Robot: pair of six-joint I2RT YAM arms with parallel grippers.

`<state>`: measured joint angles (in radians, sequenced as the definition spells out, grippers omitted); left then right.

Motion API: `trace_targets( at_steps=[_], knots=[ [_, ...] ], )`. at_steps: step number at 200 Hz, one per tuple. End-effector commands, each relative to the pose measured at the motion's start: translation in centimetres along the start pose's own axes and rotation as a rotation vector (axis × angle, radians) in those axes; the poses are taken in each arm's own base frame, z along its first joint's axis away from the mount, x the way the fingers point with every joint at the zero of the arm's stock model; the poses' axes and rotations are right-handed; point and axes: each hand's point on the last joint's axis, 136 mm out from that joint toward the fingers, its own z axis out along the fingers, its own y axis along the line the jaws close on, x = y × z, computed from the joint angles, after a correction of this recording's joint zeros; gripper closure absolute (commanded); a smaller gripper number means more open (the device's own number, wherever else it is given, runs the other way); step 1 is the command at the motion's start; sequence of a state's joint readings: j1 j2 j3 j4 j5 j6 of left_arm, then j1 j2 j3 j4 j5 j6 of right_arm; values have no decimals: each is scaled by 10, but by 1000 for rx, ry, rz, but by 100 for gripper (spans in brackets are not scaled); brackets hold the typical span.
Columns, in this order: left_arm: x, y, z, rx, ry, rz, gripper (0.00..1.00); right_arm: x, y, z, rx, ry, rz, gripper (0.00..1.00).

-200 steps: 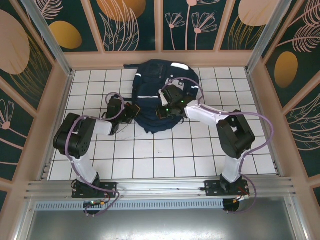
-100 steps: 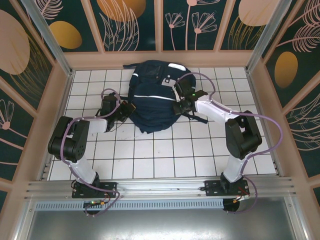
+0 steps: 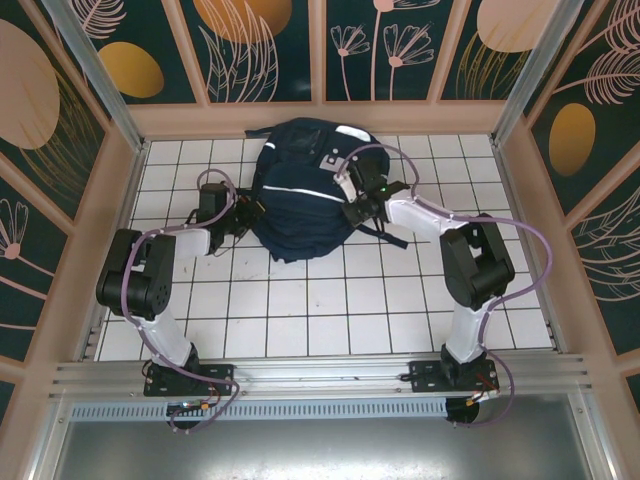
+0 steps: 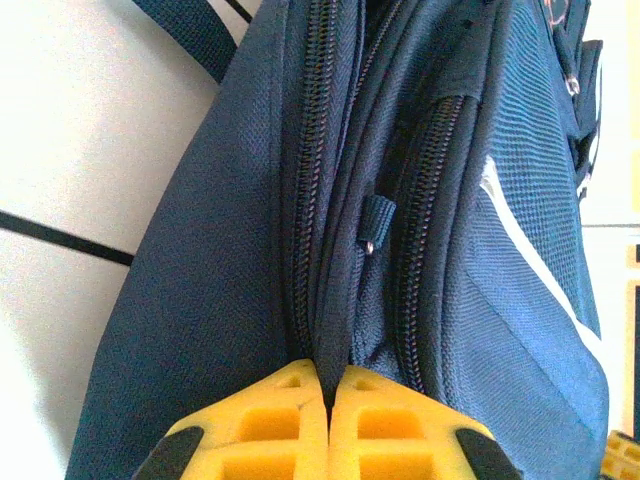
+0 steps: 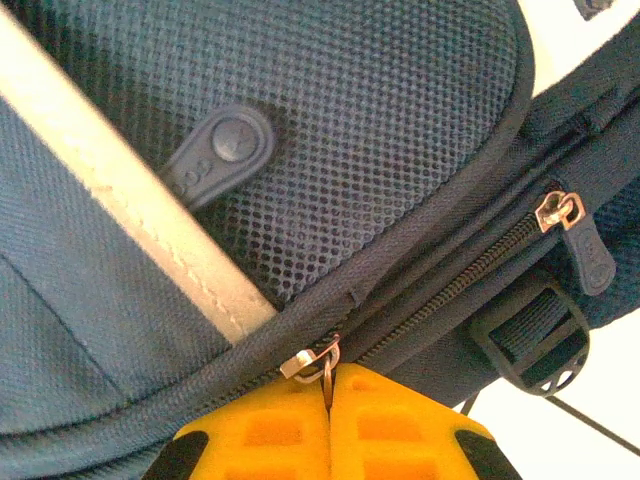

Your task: Pack books, pencil case, and school supplies into a backpack

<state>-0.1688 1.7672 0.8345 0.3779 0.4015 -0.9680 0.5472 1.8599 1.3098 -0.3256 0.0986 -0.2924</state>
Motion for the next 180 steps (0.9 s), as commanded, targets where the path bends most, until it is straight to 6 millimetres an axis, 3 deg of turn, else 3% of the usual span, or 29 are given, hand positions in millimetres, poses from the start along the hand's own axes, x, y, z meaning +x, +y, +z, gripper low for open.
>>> trace_targets(
  at_steps=[1,48,85,122,133,148,165,180],
  knots=[
    [-27,13,-7,-68,-80,25,100,-5,-50,3,254,12,-128,100],
    [-24,25,-13,-102,-68,27,100,-8,-80,31,251,48,-117,100],
    [-27,27,-16,-112,-73,32,100,-21,-99,25,249,12,-78,100],
    [-27,23,-16,-91,-68,23,100,-31,-89,11,177,-28,-14,100],
    [-26,20,-15,-77,-61,18,100,-33,-80,3,124,-48,18,79],
    [-24,17,-15,-58,-53,9,100,-37,-66,-11,49,-102,63,60],
    [-23,11,-18,-27,-52,-9,91,-40,-53,-30,-20,-173,116,50],
    [-20,8,-22,-11,-54,-20,81,-40,-50,-46,-37,-217,163,47]
  ],
)
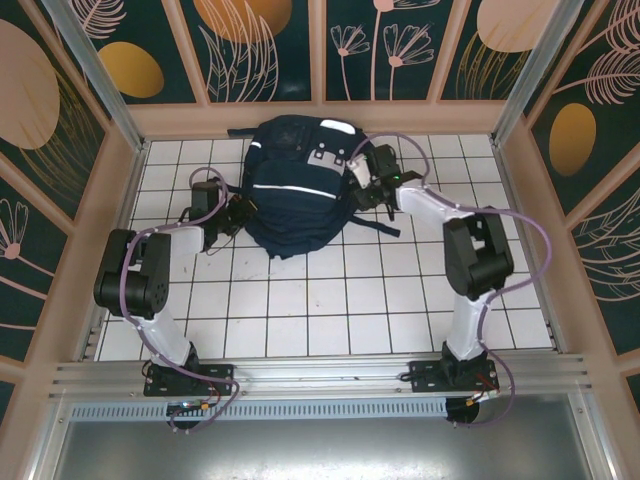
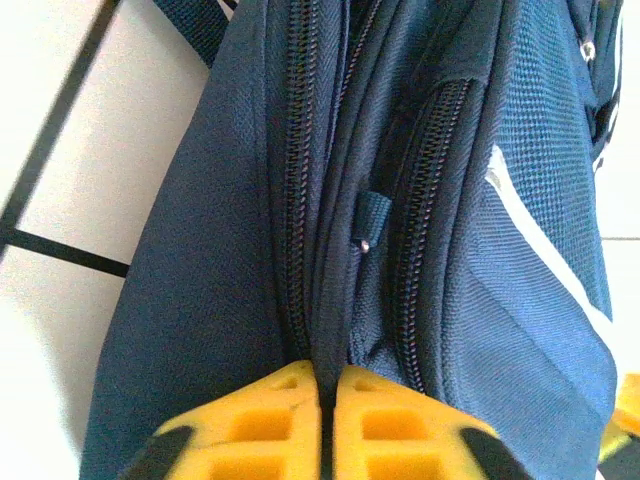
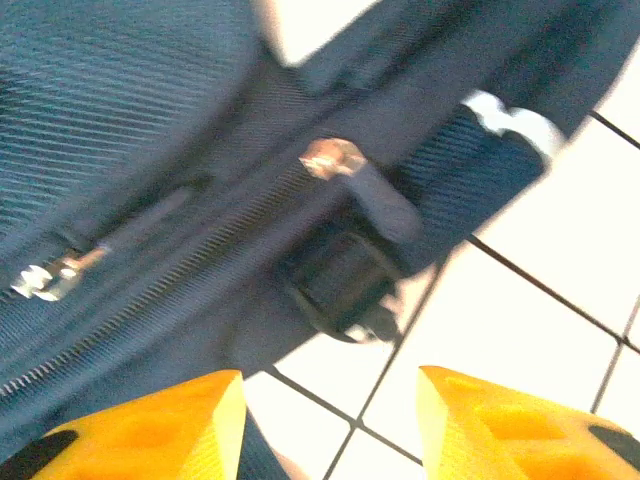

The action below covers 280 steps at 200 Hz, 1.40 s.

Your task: Pack books, pencil case, and school supplies into a backpack

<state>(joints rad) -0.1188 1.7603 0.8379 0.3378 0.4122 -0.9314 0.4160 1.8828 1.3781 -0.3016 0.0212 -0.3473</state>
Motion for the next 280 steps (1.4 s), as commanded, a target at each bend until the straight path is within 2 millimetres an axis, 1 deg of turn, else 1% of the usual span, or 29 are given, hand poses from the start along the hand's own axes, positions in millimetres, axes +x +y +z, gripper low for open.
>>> trace_targets(
  at_steps=[1,12,25,40,51,58,62,66,69,84,99,103,115,129,145,155,164,180,188,201,205,213,217,219,222,235,251,260,280],
  knots=[
    [-8,-7,-15,24,-43,-16,81,-27,7,-46,-53,-155,115,47],
    [-8,-14,-22,41,-57,-8,77,-23,4,-55,-34,-173,163,47],
    [-8,-17,-30,48,-71,0,71,-11,-2,-62,12,-172,232,47],
    [-9,-20,-41,42,-98,20,61,11,-22,-69,151,-180,340,47],
    [-12,-21,-52,24,-134,45,46,31,-36,-74,249,-203,414,46],
    [-16,-18,-58,-9,-164,68,33,44,-46,-79,314,-220,470,46],
    [-18,-15,-62,-35,-184,88,22,53,-52,-82,349,-230,505,45],
    [-21,-13,-66,-62,-204,107,5,59,-58,-86,377,-244,535,44],
    [-24,-11,-69,-83,-217,119,2,65,-61,-88,390,-252,554,44],
    [-36,-1,-82,-184,-288,200,1,94,-83,-97,499,-288,642,44],
    [-51,9,-95,-287,-362,282,1,121,-103,-103,605,-328,685,44],
    [-55,11,-98,-314,-383,308,1,125,-107,-105,622,-344,691,44],
    [-68,22,-109,-409,-459,366,1,130,-122,-112,659,-374,712,44],
    [-82,34,-120,-512,-537,438,1,126,-134,-124,708,-466,670,44],
    [-90,46,-129,-604,-598,490,1,131,-144,-133,756,-544,655,43],
    [-92,54,-131,-644,-618,505,1,136,-149,-134,766,-566,666,43],
    [-94,56,-131,-660,-621,516,1,140,-151,-133,770,-586,670,43],
    [-99,48,-133,-638,-664,572,1,143,-153,-133,787,-624,651,42],
    [-101,46,-136,-633,-701,601,1,145,-152,-124,758,-607,649,42],
    [-99,53,-140,-638,-751,637,1,154,-150,-116,743,-611,651,38],
    [-98,57,-140,-646,-759,647,1,154,-150,-118,747,-634,644,35],
    [-97,59,-139,-633,-781,664,1,155,-150,-115,725,-616,660,27],
    [-96,59,-138,-622,-783,673,1,155,-151,-115,713,-618,665,16],
    [-94,60,-136,-618,-778,679,1,156,-152,-115,712,-625,668,6],
    [-94,58,-135,-600,-786,685,1,157,-153,-116,709,-633,677,2],
    [-92,51,-131,-562,-780,738,1,160,-156,-114,656,-639,696,1],
    [-91,40,-137,-491,-843,800,1,160,-156,-114,622,-645,702,1],
    [-87,43,-138,-457,-843,797,1,160,-156,-114,612,-652,701,1],
    [-76,46,-154,-356,-896,786,1,160,-155,-114,608,-654,698,1]
  ],
)
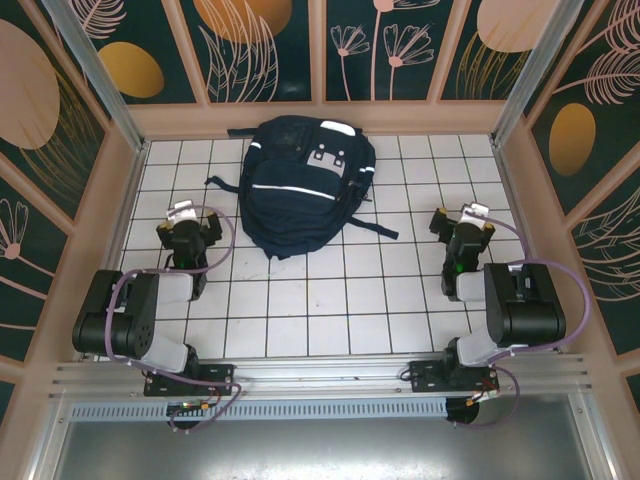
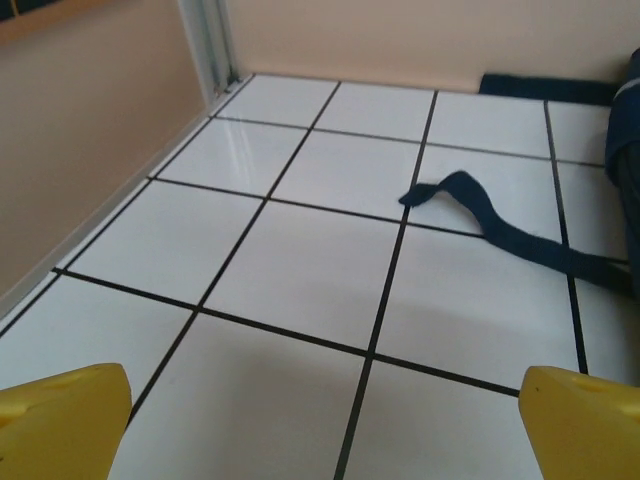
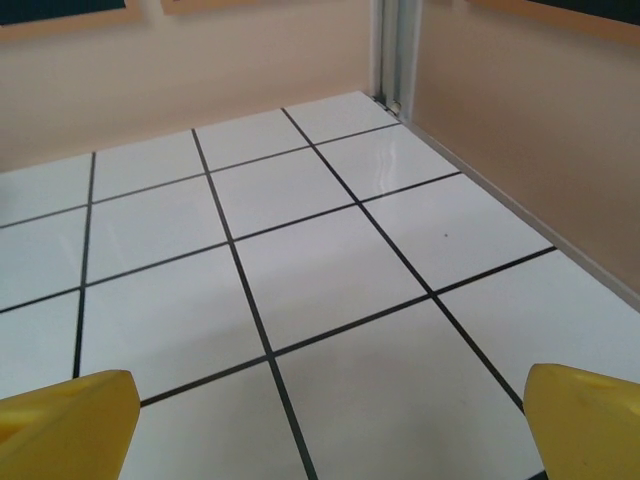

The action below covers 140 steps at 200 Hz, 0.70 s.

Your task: Pack books, pencil case, and school supplies into a backpack

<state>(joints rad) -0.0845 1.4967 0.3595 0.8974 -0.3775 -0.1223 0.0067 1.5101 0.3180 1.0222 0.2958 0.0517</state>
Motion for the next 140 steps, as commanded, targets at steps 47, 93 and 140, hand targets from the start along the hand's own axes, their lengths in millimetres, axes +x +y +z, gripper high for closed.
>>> trace_targets(
  at_steps=[47,93,140],
  knots=[
    [-28,4,-21,132,-219,-73,1,-10,22,-13,-159,-79,10,1],
    [-28,6,-20,122,-216,-75,1,-9,12,-18,-115,-115,31,1],
    [-28,6,-20,125,-215,-72,1,-8,14,-19,-123,-114,27,1]
  ],
)
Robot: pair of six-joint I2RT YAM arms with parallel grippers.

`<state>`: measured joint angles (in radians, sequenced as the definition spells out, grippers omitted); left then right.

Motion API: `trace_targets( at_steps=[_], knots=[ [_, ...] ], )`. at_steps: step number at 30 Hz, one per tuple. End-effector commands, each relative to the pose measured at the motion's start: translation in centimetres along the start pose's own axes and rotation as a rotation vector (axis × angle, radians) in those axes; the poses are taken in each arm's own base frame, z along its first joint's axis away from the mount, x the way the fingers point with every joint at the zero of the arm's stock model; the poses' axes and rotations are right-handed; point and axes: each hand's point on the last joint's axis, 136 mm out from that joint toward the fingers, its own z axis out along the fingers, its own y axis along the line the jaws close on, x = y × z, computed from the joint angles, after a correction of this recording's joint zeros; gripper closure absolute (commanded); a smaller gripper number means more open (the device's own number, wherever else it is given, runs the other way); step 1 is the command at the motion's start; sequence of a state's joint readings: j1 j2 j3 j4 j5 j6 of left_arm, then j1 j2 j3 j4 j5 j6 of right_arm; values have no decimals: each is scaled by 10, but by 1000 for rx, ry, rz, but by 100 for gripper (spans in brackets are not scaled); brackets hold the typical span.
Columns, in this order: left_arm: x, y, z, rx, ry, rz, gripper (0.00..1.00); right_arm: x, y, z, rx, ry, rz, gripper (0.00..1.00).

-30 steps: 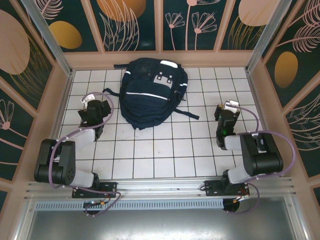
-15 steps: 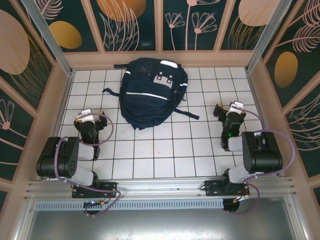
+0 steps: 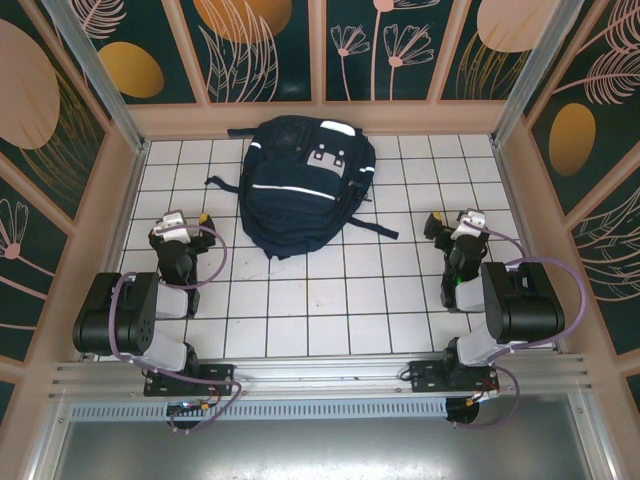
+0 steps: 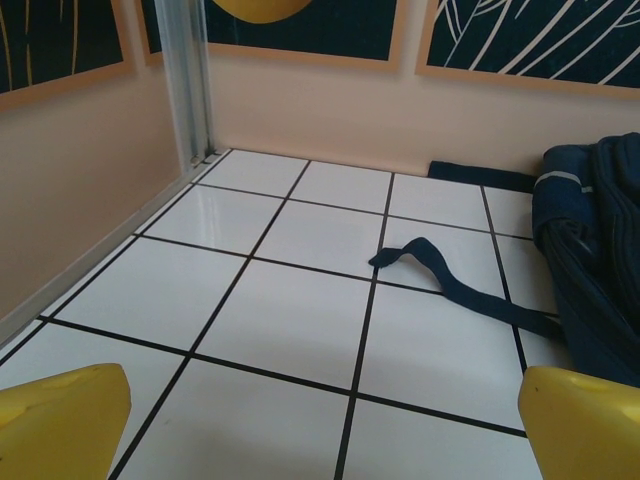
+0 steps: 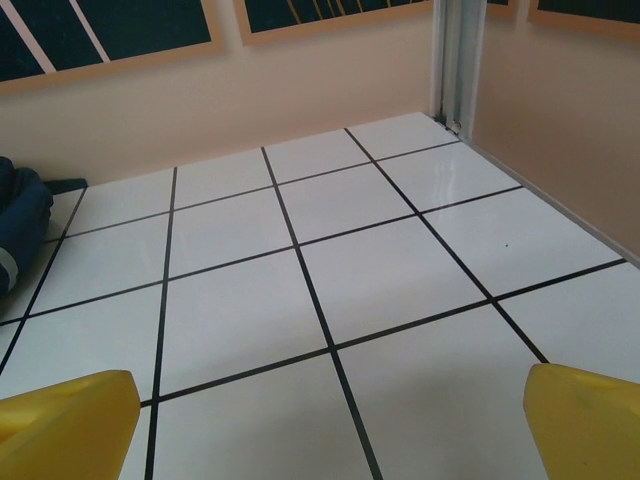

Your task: Pack books, pencil case, and school supplies into a backpack

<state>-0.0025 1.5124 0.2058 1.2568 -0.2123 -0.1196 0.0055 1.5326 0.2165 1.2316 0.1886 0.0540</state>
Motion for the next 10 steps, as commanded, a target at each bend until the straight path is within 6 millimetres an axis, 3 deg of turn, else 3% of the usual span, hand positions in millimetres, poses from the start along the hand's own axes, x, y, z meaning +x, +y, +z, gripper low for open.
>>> trace_targets(
  at_steps=[1,10],
  knots=[
    [-14,-4,3,21,-49,0,1,-11,1,-1,-6,-48,1,1],
    [-14,-4,3,21,-48,0,1,-11,1,-1,-5,-49,1,1]
  ],
)
